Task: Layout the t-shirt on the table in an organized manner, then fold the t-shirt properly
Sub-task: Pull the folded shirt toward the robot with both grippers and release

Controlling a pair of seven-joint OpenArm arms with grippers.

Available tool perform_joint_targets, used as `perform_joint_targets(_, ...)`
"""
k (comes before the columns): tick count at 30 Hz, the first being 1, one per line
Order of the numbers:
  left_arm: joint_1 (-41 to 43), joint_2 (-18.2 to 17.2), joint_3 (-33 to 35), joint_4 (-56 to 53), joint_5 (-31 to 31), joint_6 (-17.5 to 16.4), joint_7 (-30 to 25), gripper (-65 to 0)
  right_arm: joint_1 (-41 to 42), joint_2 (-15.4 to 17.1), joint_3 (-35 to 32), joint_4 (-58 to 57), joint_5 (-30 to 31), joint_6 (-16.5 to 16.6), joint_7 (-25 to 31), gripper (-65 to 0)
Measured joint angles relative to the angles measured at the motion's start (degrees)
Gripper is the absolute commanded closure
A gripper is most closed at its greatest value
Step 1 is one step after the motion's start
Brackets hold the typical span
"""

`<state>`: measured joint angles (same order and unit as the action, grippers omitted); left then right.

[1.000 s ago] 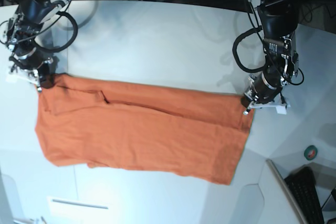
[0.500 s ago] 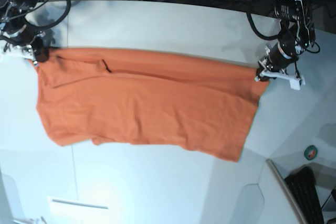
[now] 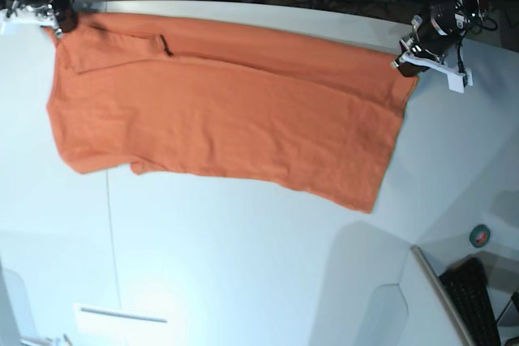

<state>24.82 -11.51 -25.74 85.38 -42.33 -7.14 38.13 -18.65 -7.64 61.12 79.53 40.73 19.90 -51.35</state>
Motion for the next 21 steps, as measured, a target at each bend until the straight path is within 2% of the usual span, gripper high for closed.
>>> perform_joint_targets(15,1.86,0.02,0.0,0.02,-0.02,0.02,0.04,0.0,-0.09,0.02,-0.26,0.39,-0.02,-0.02,0.09,0.0)
perform_joint_targets(16,1.9,0.04,0.0,0.02,0.0,0.02,0.04,-0.7,-0.11,0.02,-0.26,0.39,-0.02,-0.02,0.09,-7.5)
perform_joint_targets(19,2.12,0.02,0.0,0.02,0.17,0.09,0.02,-22.9,-0.13,0.04,-0.2,0.42,0.09,-0.07,0.31,-30.9)
perform_joint_targets(20,2.16,0.0,-0.07,0.02,0.13,0.09,0.02,-29.1,-0.26,0.04,-0.17,0.55,0.9,0.0,0.35,-33.5)
perform_joint_targets(21,2.16,0.07,-0.39,0.02,-0.04,0.02,0.09,-35.9,-0.42,0.04,-0.2,0.74,0.81,0.0,0.66,-33.2)
